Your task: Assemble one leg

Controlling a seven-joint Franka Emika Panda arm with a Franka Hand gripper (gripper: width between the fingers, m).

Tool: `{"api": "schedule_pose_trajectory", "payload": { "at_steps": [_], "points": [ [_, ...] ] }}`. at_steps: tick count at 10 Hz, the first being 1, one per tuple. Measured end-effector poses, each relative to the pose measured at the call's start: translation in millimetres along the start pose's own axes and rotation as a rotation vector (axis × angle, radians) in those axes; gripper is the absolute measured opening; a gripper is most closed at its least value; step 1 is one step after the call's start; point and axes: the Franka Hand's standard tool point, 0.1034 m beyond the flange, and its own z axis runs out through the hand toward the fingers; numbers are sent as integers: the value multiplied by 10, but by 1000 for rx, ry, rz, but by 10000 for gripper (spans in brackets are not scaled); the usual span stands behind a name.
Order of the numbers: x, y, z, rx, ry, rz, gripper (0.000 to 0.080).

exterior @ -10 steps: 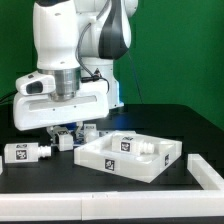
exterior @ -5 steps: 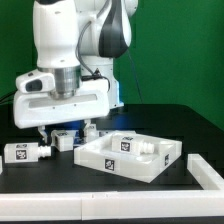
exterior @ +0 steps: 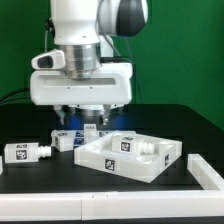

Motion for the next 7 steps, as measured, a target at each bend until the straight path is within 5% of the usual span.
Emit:
{"api": "schedule_pose_trajectory", "payload": {
  "at_steps": [7],
  "points": [
    [50, -65, 83, -3, 8, 75, 649]
  ]
}}
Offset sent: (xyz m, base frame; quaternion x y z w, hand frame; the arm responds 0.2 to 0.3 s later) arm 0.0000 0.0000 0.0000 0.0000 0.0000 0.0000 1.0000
